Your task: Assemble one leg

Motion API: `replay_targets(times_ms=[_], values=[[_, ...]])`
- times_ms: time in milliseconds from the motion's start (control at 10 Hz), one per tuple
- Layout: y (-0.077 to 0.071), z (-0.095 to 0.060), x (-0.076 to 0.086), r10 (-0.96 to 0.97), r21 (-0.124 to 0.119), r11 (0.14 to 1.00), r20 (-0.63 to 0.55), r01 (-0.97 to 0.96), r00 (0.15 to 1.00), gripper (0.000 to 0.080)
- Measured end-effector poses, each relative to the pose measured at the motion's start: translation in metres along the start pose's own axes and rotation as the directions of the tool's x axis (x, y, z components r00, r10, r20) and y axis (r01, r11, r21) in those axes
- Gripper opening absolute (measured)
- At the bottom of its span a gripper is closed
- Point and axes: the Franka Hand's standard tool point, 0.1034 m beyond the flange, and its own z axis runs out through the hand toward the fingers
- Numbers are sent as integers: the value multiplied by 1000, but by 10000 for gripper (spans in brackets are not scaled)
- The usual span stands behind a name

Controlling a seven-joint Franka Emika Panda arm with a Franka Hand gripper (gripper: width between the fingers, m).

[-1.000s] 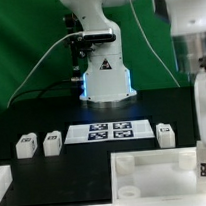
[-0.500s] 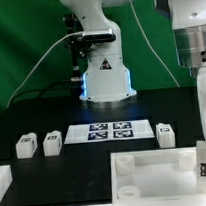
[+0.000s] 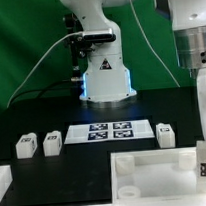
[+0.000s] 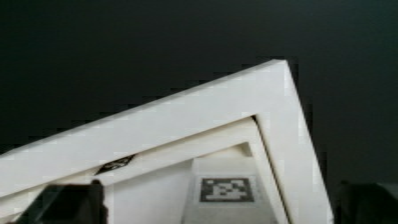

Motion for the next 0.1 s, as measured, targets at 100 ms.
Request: replay_targets(times_ms=[100], values=[[0, 0, 0, 0, 0, 1000, 0, 0, 1000, 649]])
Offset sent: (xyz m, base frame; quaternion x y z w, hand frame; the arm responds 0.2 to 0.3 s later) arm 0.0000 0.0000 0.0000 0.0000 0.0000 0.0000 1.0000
